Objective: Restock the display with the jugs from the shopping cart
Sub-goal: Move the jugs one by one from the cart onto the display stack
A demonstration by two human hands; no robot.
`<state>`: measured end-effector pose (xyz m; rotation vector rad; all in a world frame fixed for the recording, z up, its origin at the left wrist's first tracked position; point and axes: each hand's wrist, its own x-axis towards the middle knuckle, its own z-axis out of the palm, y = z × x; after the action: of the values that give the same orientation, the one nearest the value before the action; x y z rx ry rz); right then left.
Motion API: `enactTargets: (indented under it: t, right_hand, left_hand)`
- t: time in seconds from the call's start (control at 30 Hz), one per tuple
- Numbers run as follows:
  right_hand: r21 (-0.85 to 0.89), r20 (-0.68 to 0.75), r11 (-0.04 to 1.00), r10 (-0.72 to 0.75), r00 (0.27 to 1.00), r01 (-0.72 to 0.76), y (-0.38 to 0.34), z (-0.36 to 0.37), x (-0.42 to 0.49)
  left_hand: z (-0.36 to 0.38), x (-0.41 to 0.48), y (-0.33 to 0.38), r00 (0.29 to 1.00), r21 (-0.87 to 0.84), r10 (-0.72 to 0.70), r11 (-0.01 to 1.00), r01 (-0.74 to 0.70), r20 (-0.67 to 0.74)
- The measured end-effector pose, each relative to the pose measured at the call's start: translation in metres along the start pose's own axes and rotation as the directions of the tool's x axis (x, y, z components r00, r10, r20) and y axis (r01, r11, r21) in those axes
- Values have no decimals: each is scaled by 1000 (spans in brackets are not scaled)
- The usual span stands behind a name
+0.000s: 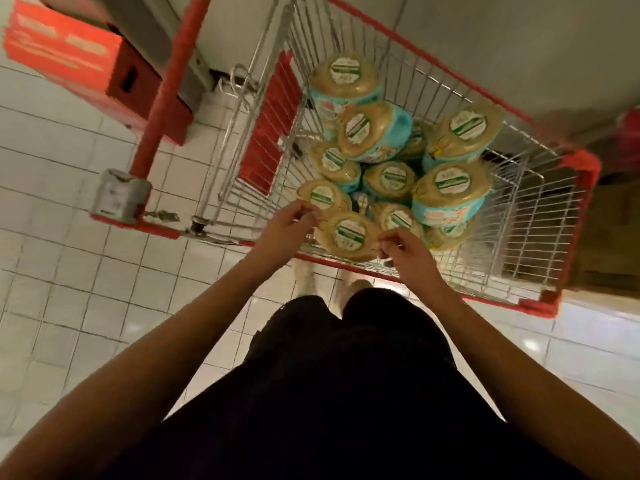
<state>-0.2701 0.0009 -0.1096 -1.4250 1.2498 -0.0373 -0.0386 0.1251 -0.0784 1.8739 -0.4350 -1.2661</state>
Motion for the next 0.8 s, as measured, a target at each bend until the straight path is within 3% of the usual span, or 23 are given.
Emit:
enactTargets:
  t: [0.1,0.27,0.43,0.5,0.63,0.8]
  right_hand:
    - [-72,-70,996,51,996,-56,18,-3,14]
    - [-263,-42,959,99,994,-107,46,-2,50]
    - [-378,110,922,136,985,-85,70,4,85]
    - [-403,193,913,147,970,-58,78,8,96]
    - [-397,309,917,95,946,37,88,4,106]
    - [-263,336,958,-23,942,117,83,-7,107]
  left_hand:
    - [10,68,-3,995,118,-90,989,85,38]
    - [30,143,-32,935,200,-355,918,343,25]
    - [38,166,-60,719,114,-668,743,660,192]
    - [43,167,-68,672,77,-695,707,703,256]
    - [54,166,-78,651,-104,-615,687,720,444]
    - [54,163,-72,641,-216,-637,617,757,429]
